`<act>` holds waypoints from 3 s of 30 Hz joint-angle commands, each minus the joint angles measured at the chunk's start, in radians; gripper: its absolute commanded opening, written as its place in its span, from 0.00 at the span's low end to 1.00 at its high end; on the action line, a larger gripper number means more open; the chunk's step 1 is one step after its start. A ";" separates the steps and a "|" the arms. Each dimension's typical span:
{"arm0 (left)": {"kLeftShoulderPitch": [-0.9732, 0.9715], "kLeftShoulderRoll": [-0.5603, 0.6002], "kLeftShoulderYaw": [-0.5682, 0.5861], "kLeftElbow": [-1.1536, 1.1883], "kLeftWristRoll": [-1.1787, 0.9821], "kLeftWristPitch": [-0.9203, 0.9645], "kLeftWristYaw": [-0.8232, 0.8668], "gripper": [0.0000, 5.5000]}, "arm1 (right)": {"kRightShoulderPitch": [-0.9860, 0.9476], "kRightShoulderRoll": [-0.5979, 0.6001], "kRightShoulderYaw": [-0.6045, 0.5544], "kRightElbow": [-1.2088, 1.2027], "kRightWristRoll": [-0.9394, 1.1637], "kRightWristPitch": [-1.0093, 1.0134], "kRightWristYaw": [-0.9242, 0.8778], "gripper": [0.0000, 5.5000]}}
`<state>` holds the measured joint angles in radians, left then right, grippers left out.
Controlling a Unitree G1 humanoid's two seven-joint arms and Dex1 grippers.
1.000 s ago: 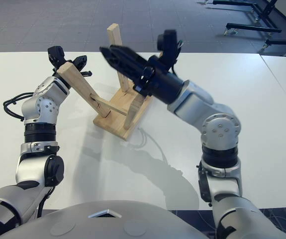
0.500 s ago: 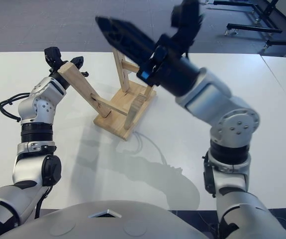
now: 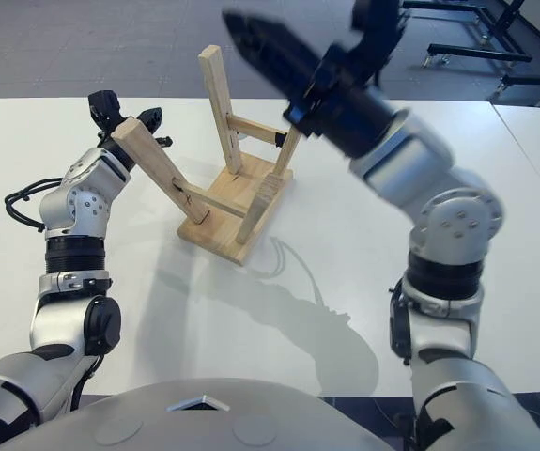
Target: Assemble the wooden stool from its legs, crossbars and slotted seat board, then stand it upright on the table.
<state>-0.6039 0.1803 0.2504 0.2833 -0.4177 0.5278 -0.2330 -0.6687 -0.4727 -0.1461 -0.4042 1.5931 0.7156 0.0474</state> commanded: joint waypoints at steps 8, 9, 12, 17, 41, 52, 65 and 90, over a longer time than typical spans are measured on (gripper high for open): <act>-0.354 0.103 0.172 -0.549 -0.317 0.603 0.292 0.00 | 0.039 0.032 0.050 -0.038 -0.027 0.007 -0.098 0.45; -0.387 0.084 0.164 -0.584 -0.343 0.662 0.325 0.00 | 0.054 0.034 0.053 -0.039 -0.037 0.008 -0.105 0.45; -0.372 0.051 0.139 -0.641 -0.379 0.766 0.368 0.00 | 0.089 0.041 0.056 -0.050 -0.051 0.008 -0.118 0.45; -0.332 0.073 0.118 -0.634 -0.352 0.761 0.360 0.00 | 0.085 0.060 0.068 -0.060 -0.050 0.006 -0.127 0.45; 0.001 -0.062 -0.011 -0.572 -0.242 0.559 0.310 0.00 | 0.220 0.224 0.220 -0.057 -0.177 0.012 -0.079 0.45; -0.409 0.009 0.227 -0.606 -0.425 0.696 0.442 0.00 | 0.059 0.147 0.079 -0.088 -0.046 0.011 -0.158 0.45; -0.346 0.182 0.203 -0.554 -0.366 0.654 0.366 0.00 | 0.041 -0.018 -0.013 -0.082 -0.135 -0.025 -0.194 0.45; 0.442 0.647 0.117 -0.223 -0.334 0.200 -0.992 0.54 | 0.639 -0.290 0.000 0.192 -0.778 -0.029 0.672 0.98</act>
<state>-0.1878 0.8306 0.3862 0.1036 -0.7541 0.7256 -1.2193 -0.0017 -0.7835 -0.1771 -0.2420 0.8726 0.7081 0.7358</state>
